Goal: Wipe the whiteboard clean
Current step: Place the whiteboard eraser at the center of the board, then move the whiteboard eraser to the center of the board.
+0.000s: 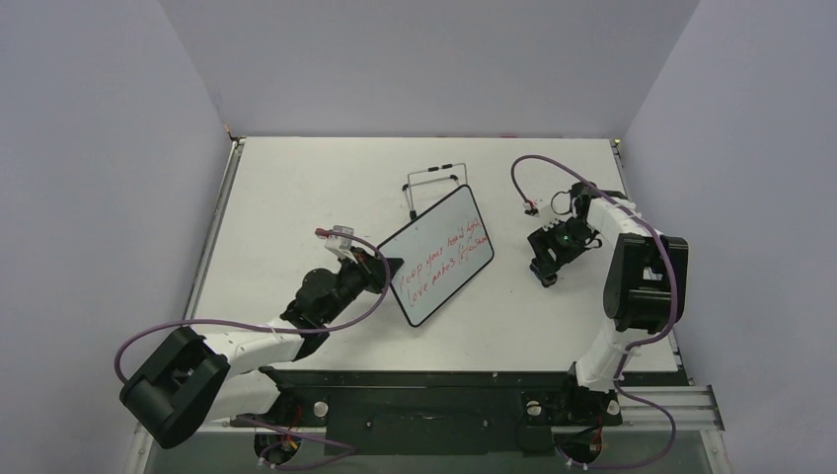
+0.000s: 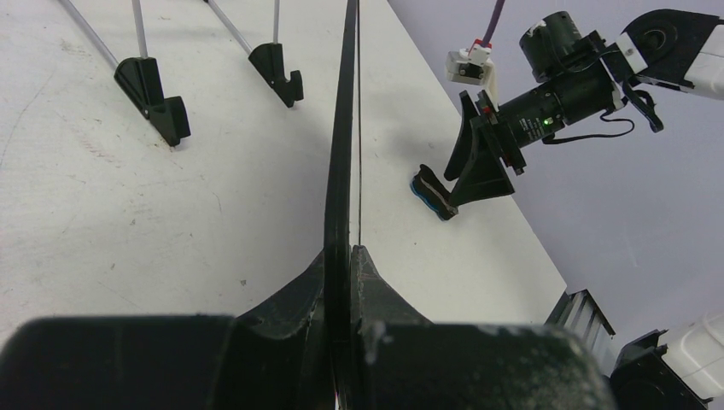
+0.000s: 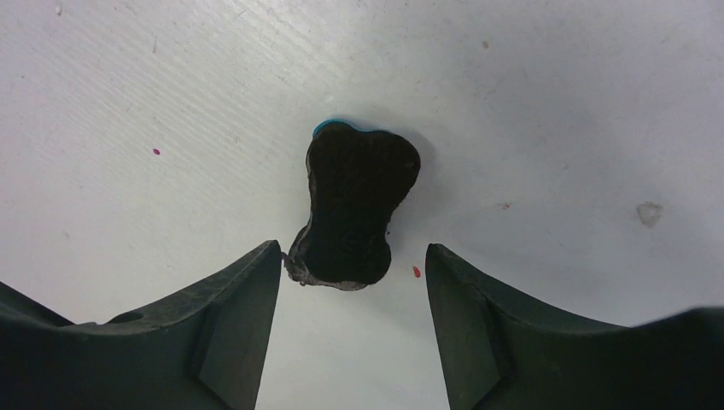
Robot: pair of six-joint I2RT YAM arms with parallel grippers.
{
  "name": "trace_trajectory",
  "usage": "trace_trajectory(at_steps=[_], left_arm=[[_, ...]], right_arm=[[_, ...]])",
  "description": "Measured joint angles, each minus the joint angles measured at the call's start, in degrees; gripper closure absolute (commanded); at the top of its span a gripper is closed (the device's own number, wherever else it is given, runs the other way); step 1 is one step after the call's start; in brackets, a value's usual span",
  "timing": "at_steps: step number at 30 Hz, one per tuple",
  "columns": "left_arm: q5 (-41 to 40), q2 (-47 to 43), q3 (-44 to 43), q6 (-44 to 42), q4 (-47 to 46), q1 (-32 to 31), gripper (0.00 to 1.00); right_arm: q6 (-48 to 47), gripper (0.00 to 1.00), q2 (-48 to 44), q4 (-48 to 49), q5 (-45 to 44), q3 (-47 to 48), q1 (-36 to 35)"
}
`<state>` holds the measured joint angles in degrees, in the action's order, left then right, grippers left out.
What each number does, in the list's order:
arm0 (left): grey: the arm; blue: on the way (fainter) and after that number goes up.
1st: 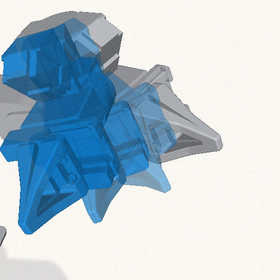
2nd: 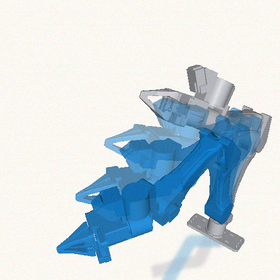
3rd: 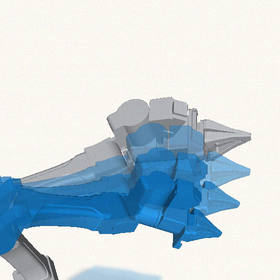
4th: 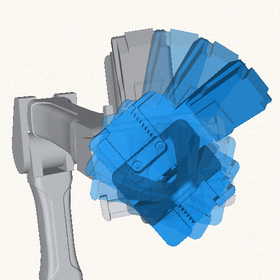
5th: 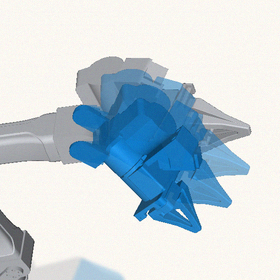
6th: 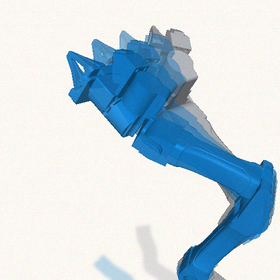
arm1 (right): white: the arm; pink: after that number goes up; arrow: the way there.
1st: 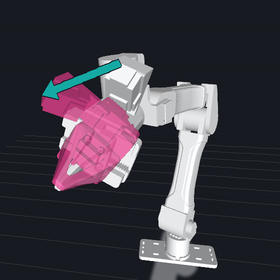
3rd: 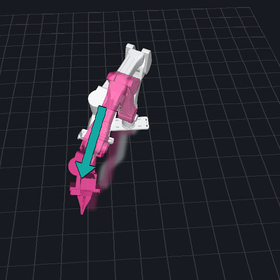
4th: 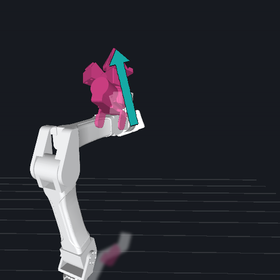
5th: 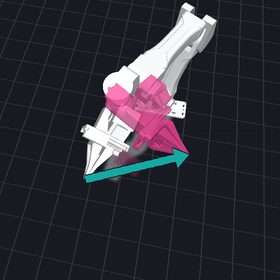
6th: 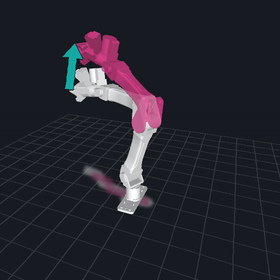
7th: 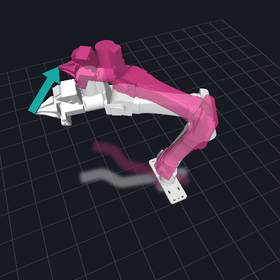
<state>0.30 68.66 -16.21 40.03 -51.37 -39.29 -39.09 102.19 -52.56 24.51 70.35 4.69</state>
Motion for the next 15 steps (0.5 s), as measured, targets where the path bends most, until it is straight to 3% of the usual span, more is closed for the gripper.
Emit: trace_trajectory(at_steps=[7,15], left_arm=[[0.0,-1.0,0.2,0.0,1.0,0.0,1.0],[0.0,-1.6,0.2,0.0,1.7,0.0,1.0]], right_arm=[[3.0,0.41,2.4,0.7,0.3,0.0,-0.4],[-0.2,0.43,2.6,-3.4,5.4,0.0,-1.5]])
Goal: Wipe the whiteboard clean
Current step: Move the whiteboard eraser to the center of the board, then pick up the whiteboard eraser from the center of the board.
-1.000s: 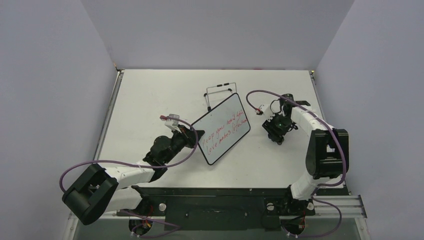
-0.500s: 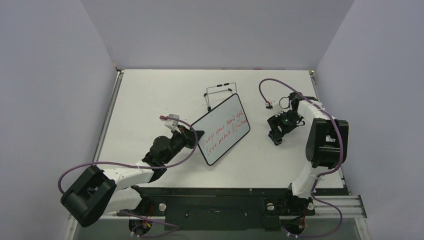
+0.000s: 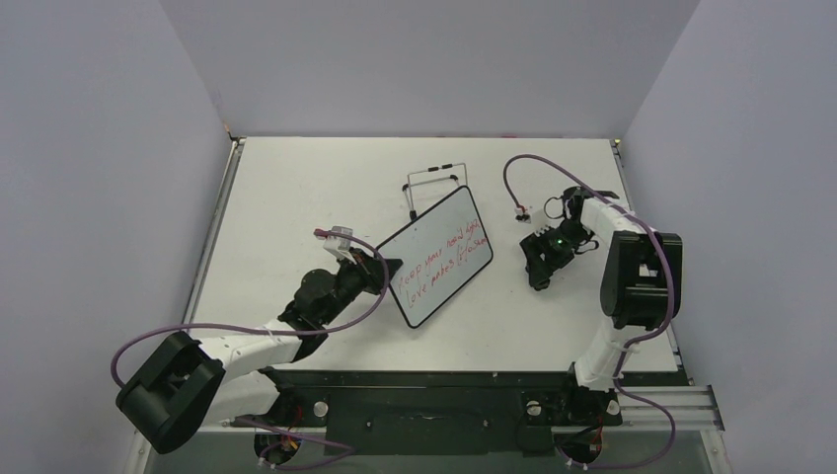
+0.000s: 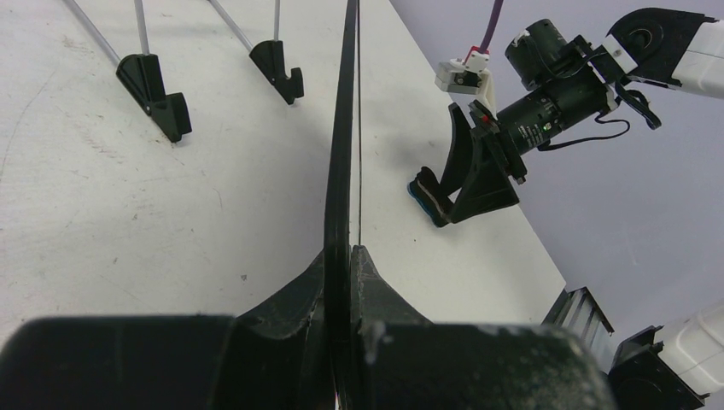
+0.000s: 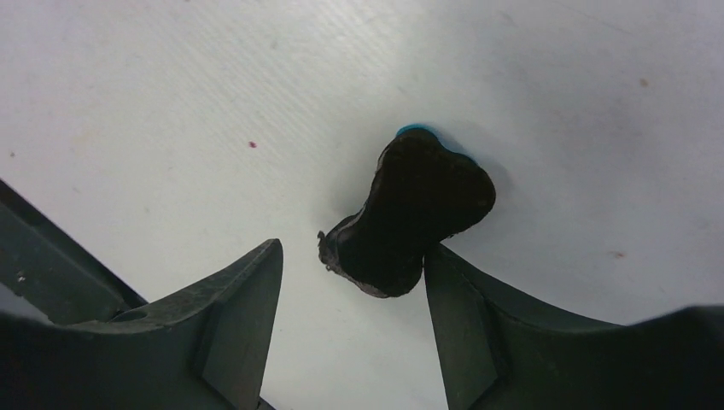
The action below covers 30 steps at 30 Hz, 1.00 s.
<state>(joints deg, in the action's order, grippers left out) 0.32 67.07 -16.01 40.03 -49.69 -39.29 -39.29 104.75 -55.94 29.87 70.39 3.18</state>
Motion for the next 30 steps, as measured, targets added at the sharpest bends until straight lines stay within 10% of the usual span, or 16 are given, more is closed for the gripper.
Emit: trace_trajectory(at_steps=[18,30], left_arm=[[0.0,-2.1,0.3,0.0,2.1,0.0,1.0],[-0.5,-2.3,0.5,0.2,2.4,0.0,1.0]], right_arm=[[-2.7,0.42,-4.7,-5.8,6.0,0.0,-14.5],[21.9,0.33,-19.7,19.4,-12.3,-16.3,-19.2]])
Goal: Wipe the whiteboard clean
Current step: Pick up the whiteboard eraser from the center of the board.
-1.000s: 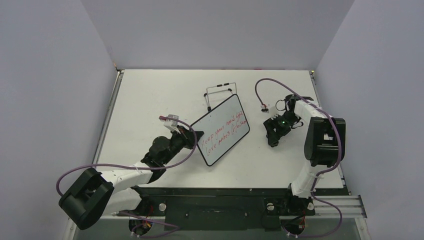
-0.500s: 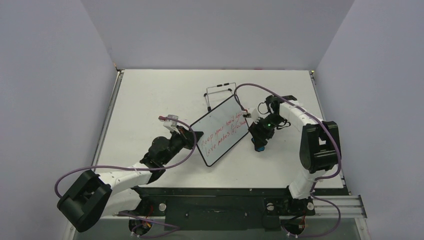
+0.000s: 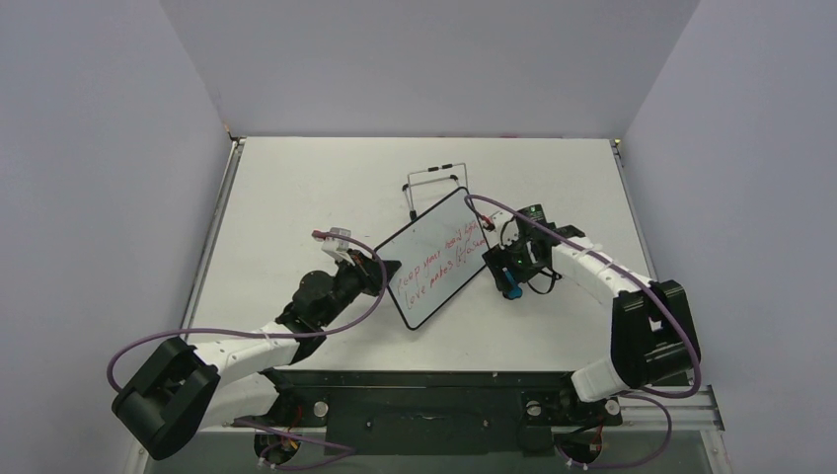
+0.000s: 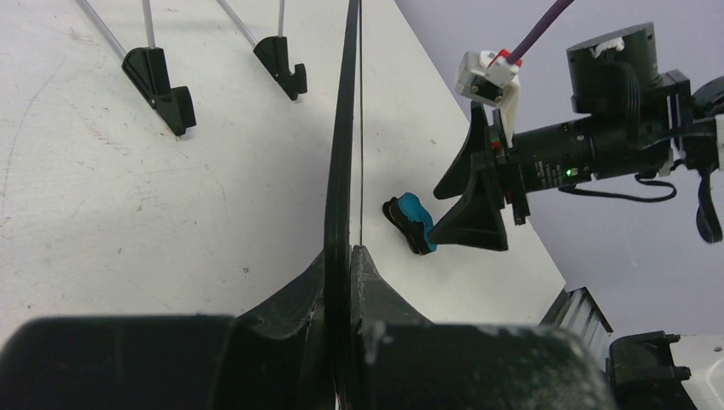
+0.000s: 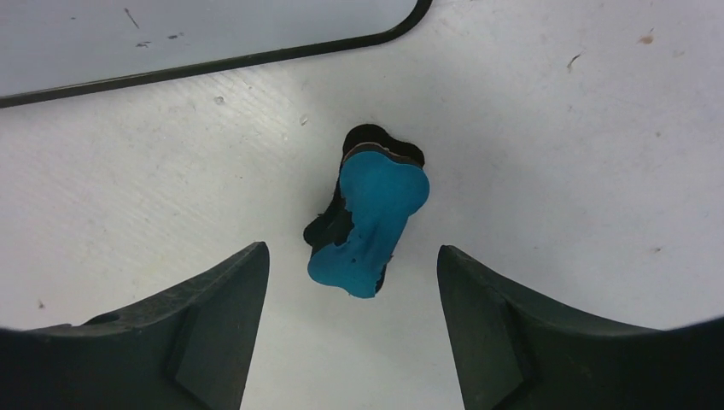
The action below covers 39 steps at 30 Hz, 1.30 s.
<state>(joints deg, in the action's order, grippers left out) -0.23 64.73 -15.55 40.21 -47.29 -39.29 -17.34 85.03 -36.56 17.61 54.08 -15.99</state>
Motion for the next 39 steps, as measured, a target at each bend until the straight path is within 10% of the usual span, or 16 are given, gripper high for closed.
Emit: trace_trajectory(at_steps=[31,39], left_arm=[[-0.9,1.8,0.2,1.2,-1.8,0.0,1.0],[-0.9,1.7,0.2,1.2,-1.7,0.0,1.0]], right_arm=[[11.8,0.62,6.0,6.4,-7.6,-2.2,-0.1],[11.0,0.88,8.3,4.3,-6.0,-1.0,-0.1]])
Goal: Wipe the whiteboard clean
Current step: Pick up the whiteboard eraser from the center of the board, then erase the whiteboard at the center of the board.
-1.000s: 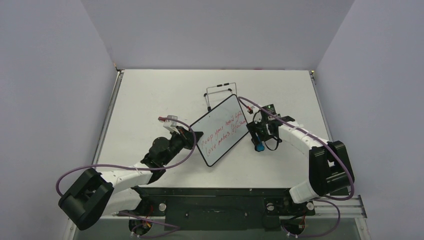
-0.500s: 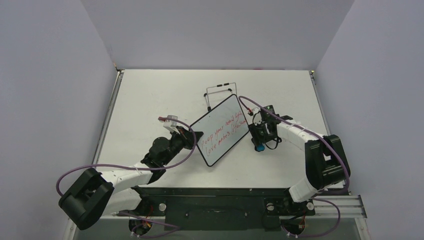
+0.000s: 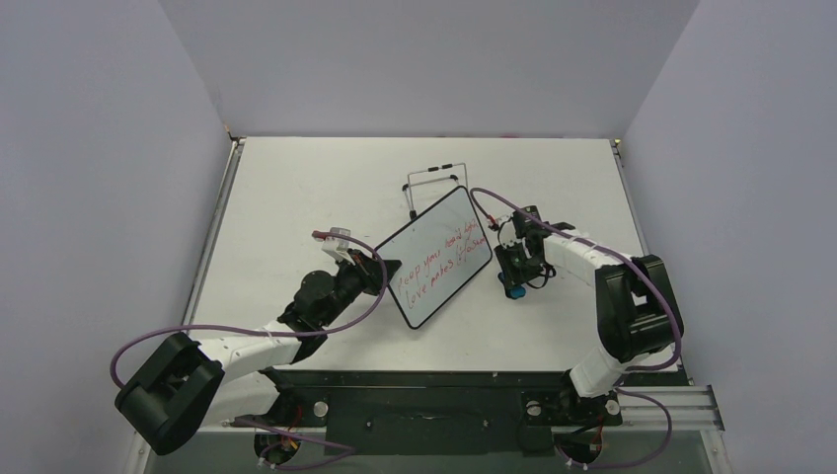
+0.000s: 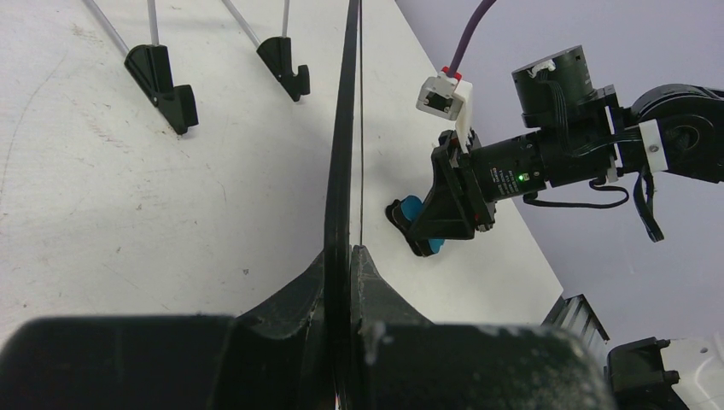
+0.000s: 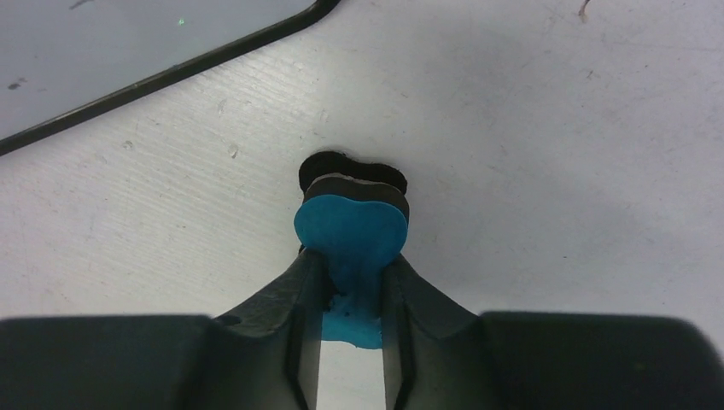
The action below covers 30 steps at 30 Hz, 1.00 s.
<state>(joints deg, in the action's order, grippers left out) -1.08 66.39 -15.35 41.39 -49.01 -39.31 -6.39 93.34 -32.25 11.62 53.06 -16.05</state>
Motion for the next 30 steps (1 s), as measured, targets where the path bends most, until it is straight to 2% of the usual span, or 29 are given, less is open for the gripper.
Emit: trace_trajectory(at_steps=[2,10,14,19,25,30], left_arm=[[0.0,0.0,0.0,0.0,0.0,0.0,1.0],[0.0,-0.6,0.0,0.0,0.6,0.0,1.0],[0.0,-1.0,0.0,0.0,1.0,0.0,1.0],[0.0,-1.1,0.0,0.2,1.1,0.0,1.0],[-0.6,0.0,0.0,2.2,0.7,0.0,1.0],[-1.2,0.9,0.0,3.8,0.0,0.0,1.0]], right_arm=[[-0.3,1.0,0.0,-0.2,0.3,0.0,0.0],[-3.9,1.0,-2.5,-0.9,1.6,0.1,0.0],[-8.5,1.0,-10.3,-1.2,5.4,0.0,0.0],[-19.8,1.0,-20.6,-3.1,14.2,0.0,-1.4],[-35.1,1.0,-21.9,-7.3,15.7,0.1,-15.9],[-40.7,1.0,-20.7,-7.6,12.1,1.2,-26.1]])
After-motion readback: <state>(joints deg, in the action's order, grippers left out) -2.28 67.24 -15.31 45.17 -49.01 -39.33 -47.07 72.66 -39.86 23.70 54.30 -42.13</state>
